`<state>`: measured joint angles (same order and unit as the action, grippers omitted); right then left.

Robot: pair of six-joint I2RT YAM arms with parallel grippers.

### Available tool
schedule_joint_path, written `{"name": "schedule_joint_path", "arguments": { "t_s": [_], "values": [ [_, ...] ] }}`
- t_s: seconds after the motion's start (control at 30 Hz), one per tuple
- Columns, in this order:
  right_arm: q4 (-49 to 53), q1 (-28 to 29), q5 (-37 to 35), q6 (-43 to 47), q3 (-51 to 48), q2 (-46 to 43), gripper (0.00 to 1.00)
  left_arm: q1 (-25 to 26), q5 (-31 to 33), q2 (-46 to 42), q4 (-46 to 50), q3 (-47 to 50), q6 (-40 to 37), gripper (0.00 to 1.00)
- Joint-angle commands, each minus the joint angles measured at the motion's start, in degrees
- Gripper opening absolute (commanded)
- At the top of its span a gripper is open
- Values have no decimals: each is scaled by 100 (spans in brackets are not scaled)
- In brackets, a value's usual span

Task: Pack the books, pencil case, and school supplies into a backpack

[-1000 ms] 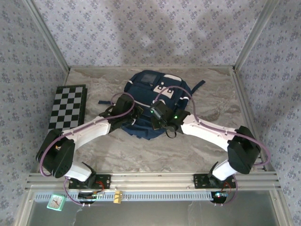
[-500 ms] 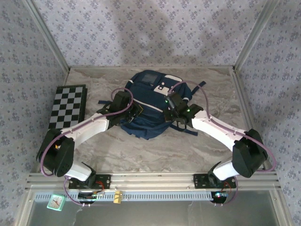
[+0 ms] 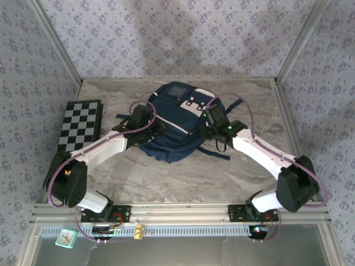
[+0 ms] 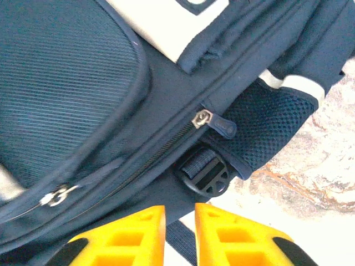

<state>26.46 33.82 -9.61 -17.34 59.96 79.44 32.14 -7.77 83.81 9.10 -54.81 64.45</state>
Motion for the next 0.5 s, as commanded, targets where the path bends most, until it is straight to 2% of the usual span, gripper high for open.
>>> {"name": "schedule_joint_path", "arguments": {
  "t_s": [0.0,0.1,0.3,0.47],
  "values": [
    [-161,34,401,97,-242,-369,28,-27,137,-120,199,-318,-411,7],
    [-288,181,567,197,-393,-351,41,-24,87,-208,-2,-243,-380,8],
    [-402,613,354,335,-345,153,49,-59,96,-155,88,-328,-361,8],
    [-364,617,149,363,44,714,55,-73,76,-121,55,-369,-369,8]
  ]
}}
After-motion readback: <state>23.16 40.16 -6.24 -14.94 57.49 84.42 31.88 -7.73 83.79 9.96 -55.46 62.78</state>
